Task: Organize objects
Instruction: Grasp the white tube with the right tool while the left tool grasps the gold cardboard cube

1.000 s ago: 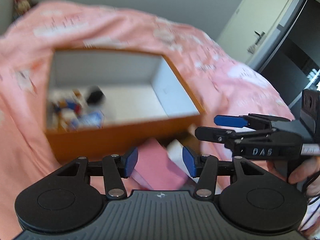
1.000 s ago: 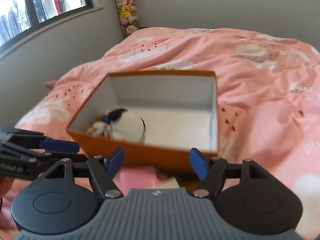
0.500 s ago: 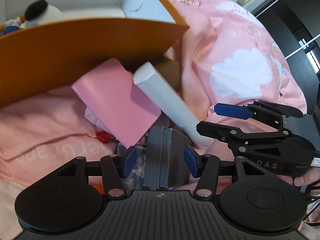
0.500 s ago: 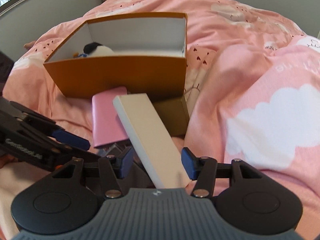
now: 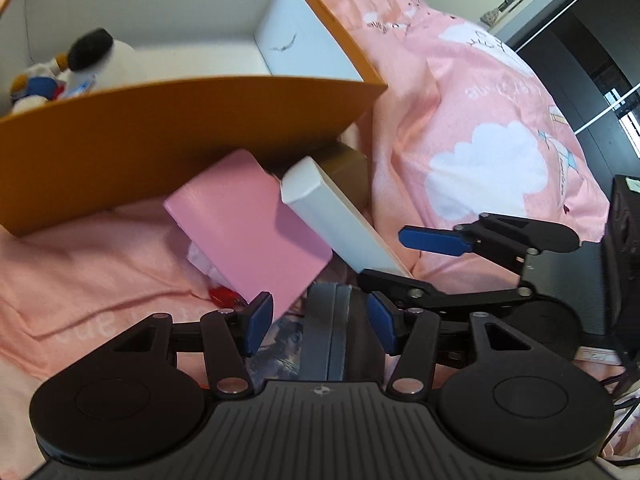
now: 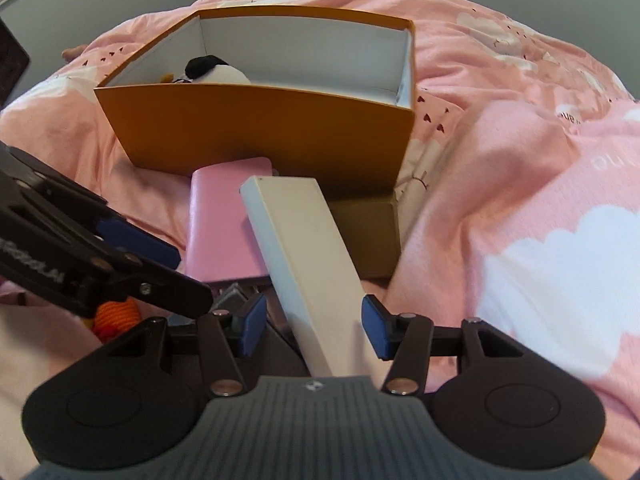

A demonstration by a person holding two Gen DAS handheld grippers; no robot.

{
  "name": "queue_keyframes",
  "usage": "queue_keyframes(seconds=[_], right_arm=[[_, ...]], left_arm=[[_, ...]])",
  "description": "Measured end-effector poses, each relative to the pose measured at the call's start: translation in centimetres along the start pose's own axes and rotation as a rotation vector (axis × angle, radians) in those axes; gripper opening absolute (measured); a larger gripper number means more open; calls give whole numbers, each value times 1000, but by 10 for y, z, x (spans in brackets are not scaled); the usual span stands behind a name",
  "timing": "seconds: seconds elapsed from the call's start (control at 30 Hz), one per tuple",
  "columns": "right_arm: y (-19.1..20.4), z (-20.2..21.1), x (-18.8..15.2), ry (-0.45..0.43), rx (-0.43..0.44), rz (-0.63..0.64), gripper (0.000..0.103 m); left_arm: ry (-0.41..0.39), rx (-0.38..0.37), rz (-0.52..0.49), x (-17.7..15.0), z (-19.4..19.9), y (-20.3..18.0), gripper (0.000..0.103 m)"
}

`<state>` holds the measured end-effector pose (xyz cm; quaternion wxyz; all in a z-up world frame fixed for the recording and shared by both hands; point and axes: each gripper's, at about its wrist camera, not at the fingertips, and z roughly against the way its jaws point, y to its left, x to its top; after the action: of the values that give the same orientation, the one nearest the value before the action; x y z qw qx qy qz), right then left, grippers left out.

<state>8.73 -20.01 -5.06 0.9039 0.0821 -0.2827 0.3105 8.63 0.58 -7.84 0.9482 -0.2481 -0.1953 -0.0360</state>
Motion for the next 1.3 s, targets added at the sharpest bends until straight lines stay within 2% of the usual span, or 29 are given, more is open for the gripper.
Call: queue_keyframes(seconds=[0.23,0.37,0.47,0.53,0.67,0.77,0.83,0.97,1.17,1.3], right_arm=[[10,-25,9,31,-50,52,55],[10,-26,11,24,-61,63,49],[3,-17,10,6,-60,37,39],[-6,-8,10,-15,-71,6,33],[-38,12,9,-51,-75,-140,29],[-68,29,5,-83,-49,-288,29],[-83,34,3,-101,-50,-358,29],[-104,26,0,-105,-55,-435,29],[-122,6,-7,-94,-7,-493,29],[-132,-5,-8,-96,32,-519,29]], left_arm=[[-31,36,-11,5,7,-1,63],[-38,53,-32,11,8,-3,63],[-37,59,-72,17,7,-8,63],[-35,60,-105,24,5,-13,63],[-42,69,-170,37,-3,-26,63],[-35,78,-184,47,-16,-37,72],[-30,83,-163,53,-27,-44,76],[-12,91,-51,66,-50,-50,84],[25,169,69,81,-77,-51,88],[56,171,163,89,-92,-45,88]])
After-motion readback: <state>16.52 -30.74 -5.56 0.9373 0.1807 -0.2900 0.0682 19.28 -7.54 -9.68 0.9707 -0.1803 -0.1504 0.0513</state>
